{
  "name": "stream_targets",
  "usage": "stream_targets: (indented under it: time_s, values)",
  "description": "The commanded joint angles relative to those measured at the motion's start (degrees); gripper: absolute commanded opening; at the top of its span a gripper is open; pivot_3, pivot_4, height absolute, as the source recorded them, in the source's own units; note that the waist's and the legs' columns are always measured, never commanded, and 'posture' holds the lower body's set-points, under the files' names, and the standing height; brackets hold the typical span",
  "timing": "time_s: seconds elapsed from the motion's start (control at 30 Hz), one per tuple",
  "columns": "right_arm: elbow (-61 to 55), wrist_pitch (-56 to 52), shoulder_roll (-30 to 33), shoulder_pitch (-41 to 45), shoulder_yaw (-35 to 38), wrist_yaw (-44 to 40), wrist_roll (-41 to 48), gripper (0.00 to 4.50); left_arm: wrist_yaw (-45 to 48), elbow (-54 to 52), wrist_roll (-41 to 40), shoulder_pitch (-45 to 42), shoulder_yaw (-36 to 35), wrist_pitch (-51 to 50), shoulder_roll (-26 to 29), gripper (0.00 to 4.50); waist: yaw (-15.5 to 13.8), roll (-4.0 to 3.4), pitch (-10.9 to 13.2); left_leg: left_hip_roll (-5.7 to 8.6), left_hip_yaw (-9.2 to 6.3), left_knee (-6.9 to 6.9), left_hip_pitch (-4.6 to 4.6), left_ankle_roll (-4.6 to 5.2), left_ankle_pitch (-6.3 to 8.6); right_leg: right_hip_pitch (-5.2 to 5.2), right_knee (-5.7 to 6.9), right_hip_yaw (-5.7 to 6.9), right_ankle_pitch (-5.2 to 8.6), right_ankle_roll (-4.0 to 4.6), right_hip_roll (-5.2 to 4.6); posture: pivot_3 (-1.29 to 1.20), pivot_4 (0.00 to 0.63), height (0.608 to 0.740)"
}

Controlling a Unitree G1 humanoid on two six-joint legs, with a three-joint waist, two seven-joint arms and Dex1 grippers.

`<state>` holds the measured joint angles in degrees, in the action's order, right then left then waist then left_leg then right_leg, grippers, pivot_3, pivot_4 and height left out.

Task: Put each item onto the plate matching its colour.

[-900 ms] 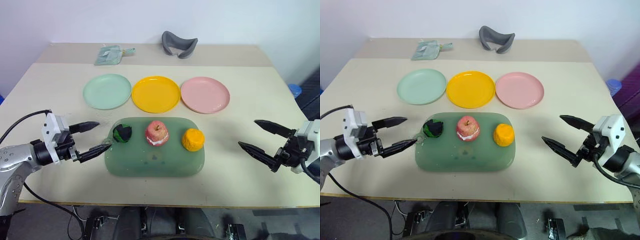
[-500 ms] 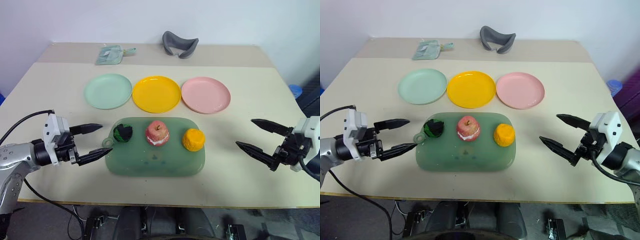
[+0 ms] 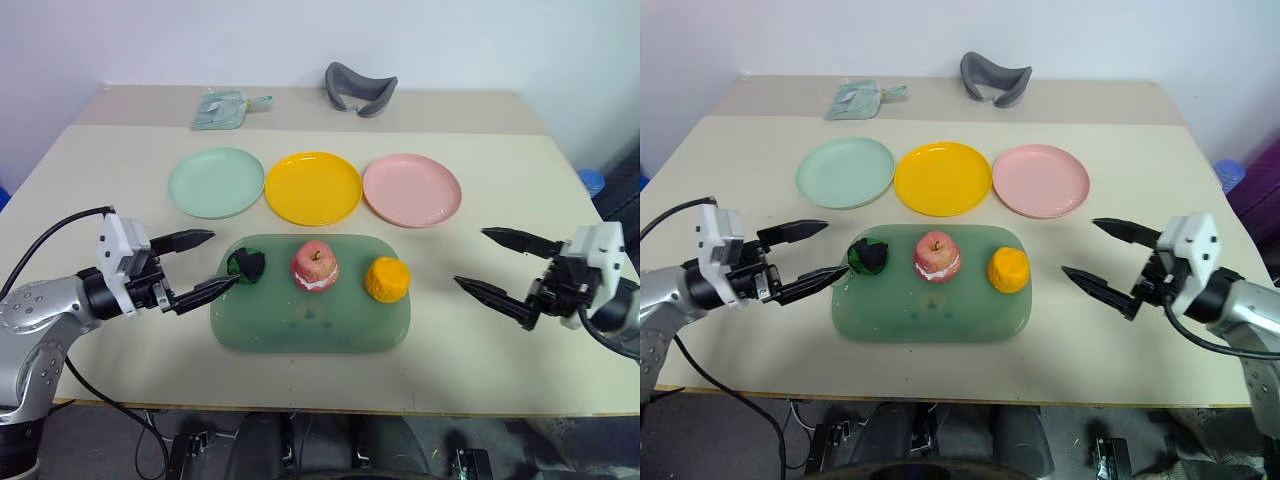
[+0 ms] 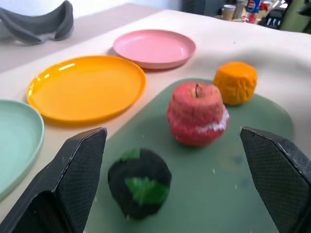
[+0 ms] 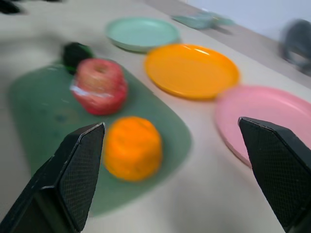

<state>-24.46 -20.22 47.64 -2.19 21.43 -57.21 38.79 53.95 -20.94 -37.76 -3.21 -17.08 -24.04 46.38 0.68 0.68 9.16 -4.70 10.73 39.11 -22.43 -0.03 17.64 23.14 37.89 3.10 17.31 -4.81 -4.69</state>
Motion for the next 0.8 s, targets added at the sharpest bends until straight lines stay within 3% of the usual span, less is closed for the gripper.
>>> stream_targets:
  time_s: [0.03,0.37,0.77,0.8]
  values:
    - [0.5,1.96,-0.83,4.42,-4.53,-2.17,-0.85,4.49,-2.86,-0.3,3.41,-2.33,2.97,-1.92,0.77,4.5,0.0,0.0,0.0,0.0,0.0,0.0,0.0,0.0,0.0,0.01,0.0,0.0,0.0,0.0,0.0,0.0,0.15,0.74]
    - [8.35,4.94,-5.77,20.1,-17.46,-6.73,-5.72,4.49,-8.53,1.14,6.53,-8.43,12.33,-9.52,-3.03,4.5,-0.02,0.01,0.01,0.01,0.05,0.03,-0.02,0.0,-0.01,0.06,0.04,0.01,0.0,0.0,0.01,0.0,0.15,0.74]
    - [13.76,9.38,-10.46,26.08,-20.41,-6.7,-10.01,4.49,-10.55,8.15,14.47,-7.89,16.01,-6.02,-6.1,4.5,-0.12,0.01,0.01,0.0,0.08,0.05,-0.04,0.0,-0.01,0.08,0.05,0.02,0.0,-0.01,-0.01,0.0,0.15,0.74]
    - [13.9,9.62,-10.66,26.18,-20.36,-6.61,-10.22,4.5,-10.65,8.69,14.82,-8.17,16.19,-5.88,-6.59,4.24,-0.12,0.01,0.01,0.0,0.08,0.05,-0.04,0.0,-0.01,0.08,0.05,0.02,0.0,-0.01,0.0,0.0,0.15,0.74]
